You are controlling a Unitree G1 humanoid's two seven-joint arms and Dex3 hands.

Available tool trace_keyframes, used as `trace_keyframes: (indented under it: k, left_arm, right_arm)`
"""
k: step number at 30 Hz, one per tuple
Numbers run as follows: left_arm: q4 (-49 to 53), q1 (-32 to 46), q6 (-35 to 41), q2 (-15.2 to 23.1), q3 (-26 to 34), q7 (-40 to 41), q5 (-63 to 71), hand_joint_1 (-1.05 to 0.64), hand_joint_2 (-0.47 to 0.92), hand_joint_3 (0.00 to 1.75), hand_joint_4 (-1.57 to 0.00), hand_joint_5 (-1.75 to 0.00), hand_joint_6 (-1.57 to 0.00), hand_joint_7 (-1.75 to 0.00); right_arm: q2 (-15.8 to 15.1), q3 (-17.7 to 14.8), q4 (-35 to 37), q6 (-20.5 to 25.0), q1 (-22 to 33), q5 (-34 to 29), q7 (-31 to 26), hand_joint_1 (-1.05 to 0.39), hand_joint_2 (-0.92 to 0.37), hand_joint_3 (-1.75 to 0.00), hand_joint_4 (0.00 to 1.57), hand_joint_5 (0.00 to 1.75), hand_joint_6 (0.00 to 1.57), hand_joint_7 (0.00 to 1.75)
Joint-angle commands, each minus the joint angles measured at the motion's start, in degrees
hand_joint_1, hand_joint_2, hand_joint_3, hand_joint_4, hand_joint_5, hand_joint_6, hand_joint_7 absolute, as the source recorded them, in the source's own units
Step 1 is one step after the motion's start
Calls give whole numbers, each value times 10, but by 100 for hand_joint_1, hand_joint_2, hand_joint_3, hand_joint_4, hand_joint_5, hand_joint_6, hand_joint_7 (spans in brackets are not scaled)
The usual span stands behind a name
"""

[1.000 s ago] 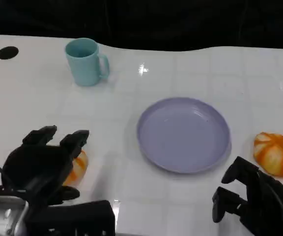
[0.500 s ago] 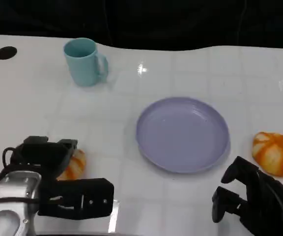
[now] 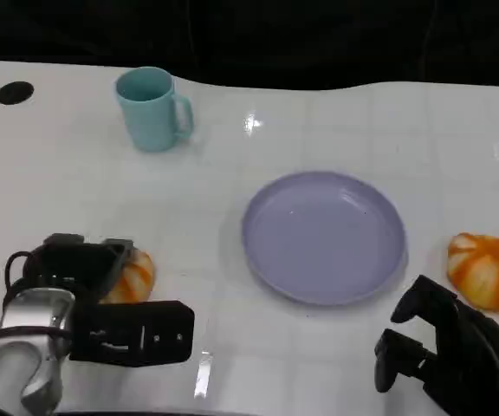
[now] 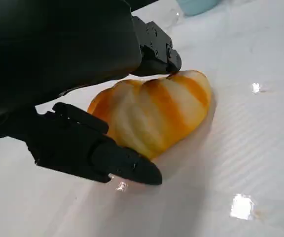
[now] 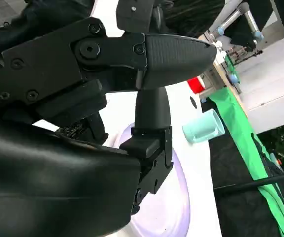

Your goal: Grasp the bread from the table and place it into the plate.

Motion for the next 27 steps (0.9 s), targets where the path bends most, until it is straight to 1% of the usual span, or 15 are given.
trace_keyframes:
  k: [1, 4, 5, 6, 8, 9, 11, 13, 14, 15, 16, 17, 20, 23, 27]
  left_arm:
    - [62, -13, -32, 5, -6, 32, -35, -39, 87, 1, -11, -17, -21, -2]
    - [100, -20, -60, 3, 3, 62, -72, -33, 91, 3, -27, -22, -31, -5]
    - [114, -21, -75, 4, 4, 85, -80, -29, 92, 5, -39, -28, -40, -8]
    - [126, -22, -88, 5, 4, 105, -86, -26, 92, 5, -51, -53, -52, -8]
    - [152, -25, -109, 6, 3, 139, -98, -26, 92, 14, -63, -109, -76, -8]
    - [163, -27, -119, 6, 4, 149, -105, -26, 92, 16, -66, -118, -81, -9]
    - [179, -31, -133, 8, 4, 164, -114, -30, 92, 21, -71, -143, -106, -19]
    - [190, -34, -140, 9, 1, 176, -119, -32, 92, 18, -70, -163, -117, -28]
    - [199, -32, -155, 10, -1, 213, -116, -32, 92, 21, -72, -167, -112, -50]
    - [207, -31, -169, 11, -3, 244, -114, -31, 92, 27, -79, -171, -89, -111]
    - [214, -31, -180, 12, -4, 267, -113, -32, 92, 35, -82, -173, -71, -148]
    - [218, -31, -193, 13, -4, 290, -113, -33, 92, 40, -83, -174, -64, -161]
    - [217, -34, -214, 18, -2, 317, -120, -36, 92, 46, -82, -175, -53, -173]
    - [197, -32, -223, 22, 6, 319, -130, -33, 92, 41, -81, -175, -52, -174]
    - [159, -27, -225, 31, 10, 318, -129, -31, 92, 43, -82, -175, -57, -175]
  right_arm:
    - [-6, -4, -2, -8, 0, 3, 4, -58, -91, -47, 75, 175, 45, 175]
    - [-7, -3, -4, -5, 0, 1, 1, -59, -91, -47, 75, 175, 45, 175]
    - [-7, -3, -3, -7, 0, 1, 2, -58, -91, -47, 74, 175, 45, 175]
    - [-6, -3, -2, -9, 0, 2, 4, -58, -92, -47, 74, 175, 45, 175]
    - [-6, -4, -1, -9, 0, 3, 5, -58, -92, -47, 74, 175, 45, 175]
    - [-6, -4, -1, -9, 0, 3, 5, -58, -92, -47, 74, 175, 45, 175]
    - [-6, -4, -2, -9, 0, 3, 5, -58, -91, -47, 74, 175, 46, 175]
    - [-6, -4, -2, -8, 0, 3, 5, -58, -91, -46, 74, 175, 46, 175]
    - [-6, -4, -1, -9, 0, 3, 5, -58, -91, -46, 74, 175, 46, 175]
    - [-6, -4, 0, -8, -1, 4, 6, -58, -91, -46, 74, 175, 46, 175]
    - [-7, -4, 0, -8, -1, 5, 7, -58, -91, -46, 74, 175, 46, 175]
    - [-6, -5, 2, -9, -2, 5, 8, -58, -91, -46, 75, 175, 46, 175]
    - [-6, -4, 5, -11, -4, 3, 7, -58, -91, -46, 75, 175, 46, 174]
    - [-5, -5, 7, -11, -5, 4, 7, -58, -91, -46, 75, 175, 46, 174]
    - [-5, -4, 11, -14, -8, 2, 9, -57, -92, -46, 75, 175, 46, 174]
